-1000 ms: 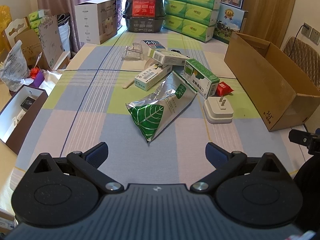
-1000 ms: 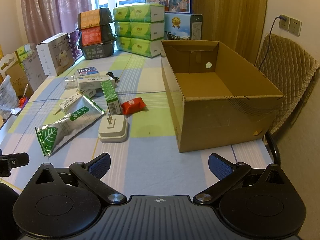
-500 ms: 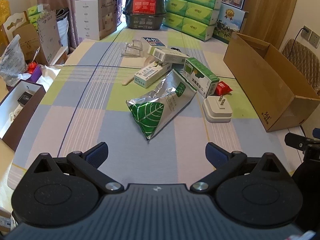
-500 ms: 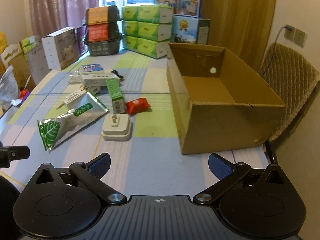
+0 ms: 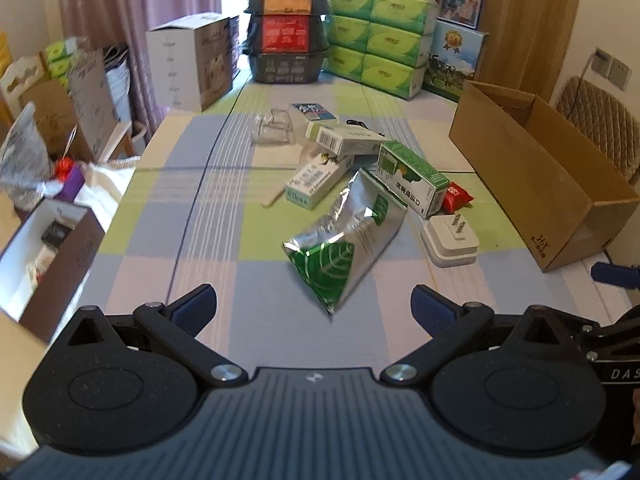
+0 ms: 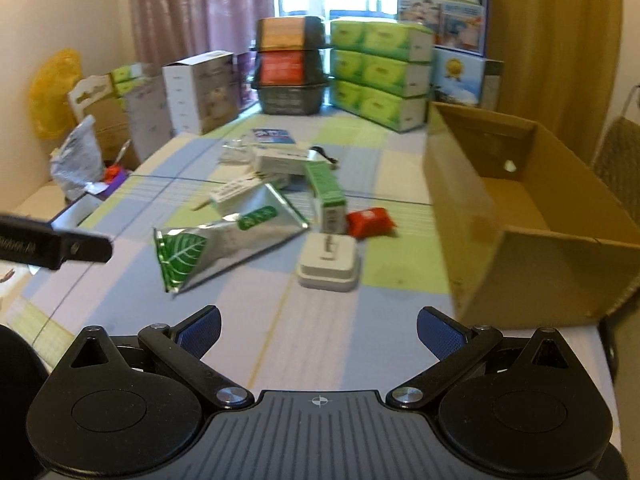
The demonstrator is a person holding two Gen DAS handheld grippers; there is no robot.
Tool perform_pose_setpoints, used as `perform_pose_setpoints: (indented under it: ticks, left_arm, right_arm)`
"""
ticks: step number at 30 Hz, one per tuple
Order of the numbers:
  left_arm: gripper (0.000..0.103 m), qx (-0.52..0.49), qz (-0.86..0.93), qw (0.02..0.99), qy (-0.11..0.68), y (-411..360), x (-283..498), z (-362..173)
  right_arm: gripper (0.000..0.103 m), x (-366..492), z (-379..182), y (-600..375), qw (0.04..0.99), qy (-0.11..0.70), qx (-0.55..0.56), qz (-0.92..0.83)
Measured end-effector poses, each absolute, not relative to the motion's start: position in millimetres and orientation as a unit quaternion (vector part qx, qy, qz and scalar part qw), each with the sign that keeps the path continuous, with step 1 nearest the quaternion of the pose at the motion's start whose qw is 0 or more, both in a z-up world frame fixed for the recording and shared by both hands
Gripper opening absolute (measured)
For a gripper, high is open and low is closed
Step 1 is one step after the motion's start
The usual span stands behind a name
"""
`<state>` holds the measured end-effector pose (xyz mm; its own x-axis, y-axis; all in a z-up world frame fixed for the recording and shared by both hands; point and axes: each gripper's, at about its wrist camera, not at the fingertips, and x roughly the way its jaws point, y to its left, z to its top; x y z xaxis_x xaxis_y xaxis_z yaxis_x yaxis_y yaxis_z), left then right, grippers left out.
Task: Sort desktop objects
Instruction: 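Grasp the silver tea pouch with the left tool while the right tool grasps the white plug adapter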
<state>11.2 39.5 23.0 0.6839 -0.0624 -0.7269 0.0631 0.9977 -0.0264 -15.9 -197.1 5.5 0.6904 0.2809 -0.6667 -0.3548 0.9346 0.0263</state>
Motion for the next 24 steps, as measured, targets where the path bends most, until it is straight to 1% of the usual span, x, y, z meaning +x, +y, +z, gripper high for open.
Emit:
perform_pose_setpoints:
  ticks: [10,16,20,22,24]
  left_arm:
    - [0.102,0.058,-0.109,0.894,0.432,37,61,2]
    - [0.102,0.081,-0.131,0.87,0.469,31,101,-13]
    - [0.102,0.088,-0.142,0.861,0.48,29,129,-22]
    - [0.102,0.091,-0.147,0.857,0.485,27,142,-28]
    - [0.102,0.092,-0.158,0.852,0.491,23,154,-34]
  right_arm:
    - [0.101,22,-9,-180,0.908,0.371,-0.057,0.184]
    - [0.101,53,-25,-182,0.906,0.386,-0.034,0.173]
    - [0.101,74,-36,-180,0.905,0.391,-0.026,0.166]
    - [0.1,84,-42,-178,0.904,0.394,-0.027,0.165]
    - [0.096,93,-49,-176,0.902,0.399,-0.03,0.163]
